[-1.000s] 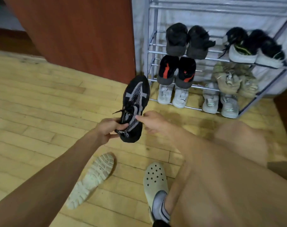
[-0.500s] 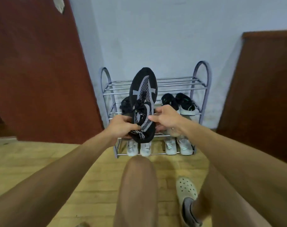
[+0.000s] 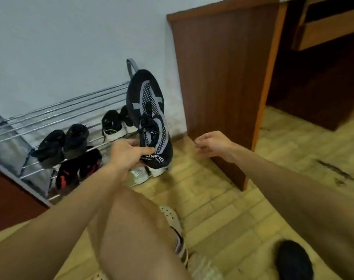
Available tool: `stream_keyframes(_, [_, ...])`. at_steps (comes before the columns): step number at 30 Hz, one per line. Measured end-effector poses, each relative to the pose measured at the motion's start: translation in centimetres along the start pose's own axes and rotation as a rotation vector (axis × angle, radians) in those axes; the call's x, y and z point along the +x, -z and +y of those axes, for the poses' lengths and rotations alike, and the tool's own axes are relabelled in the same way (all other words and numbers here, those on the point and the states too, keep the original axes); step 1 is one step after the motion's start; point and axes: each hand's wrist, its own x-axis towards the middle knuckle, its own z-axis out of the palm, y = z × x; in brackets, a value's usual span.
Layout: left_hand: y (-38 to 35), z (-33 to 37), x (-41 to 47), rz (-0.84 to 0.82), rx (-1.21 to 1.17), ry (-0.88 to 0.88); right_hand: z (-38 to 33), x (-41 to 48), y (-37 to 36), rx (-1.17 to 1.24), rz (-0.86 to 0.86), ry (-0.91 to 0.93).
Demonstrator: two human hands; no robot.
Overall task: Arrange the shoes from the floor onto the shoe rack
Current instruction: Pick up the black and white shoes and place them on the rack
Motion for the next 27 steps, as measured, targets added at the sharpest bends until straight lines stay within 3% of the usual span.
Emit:
stream_keyframes(6, [-11.4, -2.2, -2.5, -0.202, -0.013, 0.173, 11.2, -3.6, 7.0, -0.081, 0.115, -0.227])
stream_keyframes(13, [-21.8, -10.6, -7.7, -0.478, 0.148, 0.404, 22.9, -9.6, 11.4, -0.172, 0.253, -0.457])
stream_keyframes(20, [-23.0, -16.0, -9.5, -0.615, 0.368, 0.434, 36.2, -16.2, 9.6, -0.419, 0.344, -0.847])
stream_keyframes(23, [-22.4, -16.3, -9.4, -0.629, 0.387, 0.439, 40.0, -18.8, 6.6, -0.345, 0.336, -0.982])
stream_keyframes(27, [-21.9, -16.9, -9.1, -0.627, 0.357, 0.481, 41.0, -18.9, 4.5, -0.126, 0.363, -0.976])
